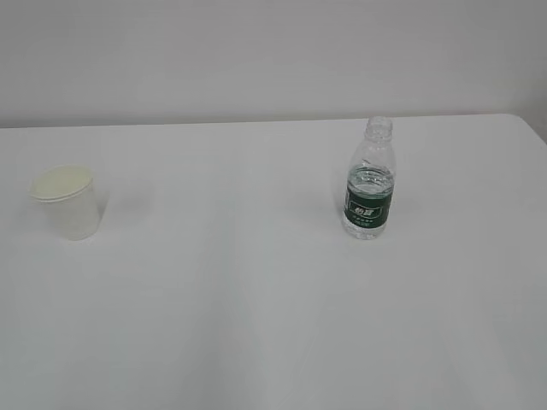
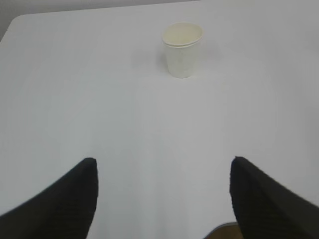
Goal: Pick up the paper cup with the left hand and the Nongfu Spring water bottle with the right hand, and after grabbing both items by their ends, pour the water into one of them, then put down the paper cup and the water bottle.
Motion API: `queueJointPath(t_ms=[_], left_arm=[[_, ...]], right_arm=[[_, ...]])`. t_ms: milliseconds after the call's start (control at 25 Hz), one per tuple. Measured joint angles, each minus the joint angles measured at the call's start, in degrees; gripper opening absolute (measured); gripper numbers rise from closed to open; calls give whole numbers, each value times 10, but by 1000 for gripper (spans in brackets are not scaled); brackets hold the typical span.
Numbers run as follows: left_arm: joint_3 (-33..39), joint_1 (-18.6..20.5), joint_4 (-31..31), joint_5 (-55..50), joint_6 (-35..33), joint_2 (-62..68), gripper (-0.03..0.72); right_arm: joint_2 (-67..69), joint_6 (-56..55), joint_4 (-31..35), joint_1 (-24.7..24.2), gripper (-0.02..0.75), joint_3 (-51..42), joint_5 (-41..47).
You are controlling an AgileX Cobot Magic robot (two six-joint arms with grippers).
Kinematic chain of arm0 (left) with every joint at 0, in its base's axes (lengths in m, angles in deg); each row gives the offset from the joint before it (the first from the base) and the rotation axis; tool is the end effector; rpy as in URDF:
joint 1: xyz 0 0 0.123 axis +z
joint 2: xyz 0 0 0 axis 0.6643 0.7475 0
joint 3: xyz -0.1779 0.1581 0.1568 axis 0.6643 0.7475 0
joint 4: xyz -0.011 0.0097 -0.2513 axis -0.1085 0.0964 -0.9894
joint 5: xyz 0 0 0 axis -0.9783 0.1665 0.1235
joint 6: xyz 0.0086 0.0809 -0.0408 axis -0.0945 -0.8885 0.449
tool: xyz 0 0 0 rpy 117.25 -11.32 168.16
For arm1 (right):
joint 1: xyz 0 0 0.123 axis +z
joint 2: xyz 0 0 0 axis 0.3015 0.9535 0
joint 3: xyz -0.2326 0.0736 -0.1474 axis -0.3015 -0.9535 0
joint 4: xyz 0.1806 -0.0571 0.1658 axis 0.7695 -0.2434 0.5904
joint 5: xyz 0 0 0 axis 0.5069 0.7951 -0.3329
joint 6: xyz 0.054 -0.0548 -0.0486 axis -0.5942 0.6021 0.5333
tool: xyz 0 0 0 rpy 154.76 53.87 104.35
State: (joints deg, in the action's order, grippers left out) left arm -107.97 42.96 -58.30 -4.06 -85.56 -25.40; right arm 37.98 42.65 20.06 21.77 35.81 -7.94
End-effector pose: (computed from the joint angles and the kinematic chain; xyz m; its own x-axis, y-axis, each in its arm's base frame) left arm -0.0090 -0.0003 0.2821 -0.4653 -0.0055 -0.8851 -0.0208 0.9998 0.0048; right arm -0.0094 -0.0069 0.2684 -0.5142 -0.1075 -0.8509 -0.0511 0.9942 -0.0947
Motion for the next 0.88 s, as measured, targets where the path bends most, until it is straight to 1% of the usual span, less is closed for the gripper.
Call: queueJointPath(t_ms=[880], left_arm=[[0, 0, 0, 0, 0, 0, 590]], right_arm=[[0, 0, 0, 0, 590, 0, 0]])
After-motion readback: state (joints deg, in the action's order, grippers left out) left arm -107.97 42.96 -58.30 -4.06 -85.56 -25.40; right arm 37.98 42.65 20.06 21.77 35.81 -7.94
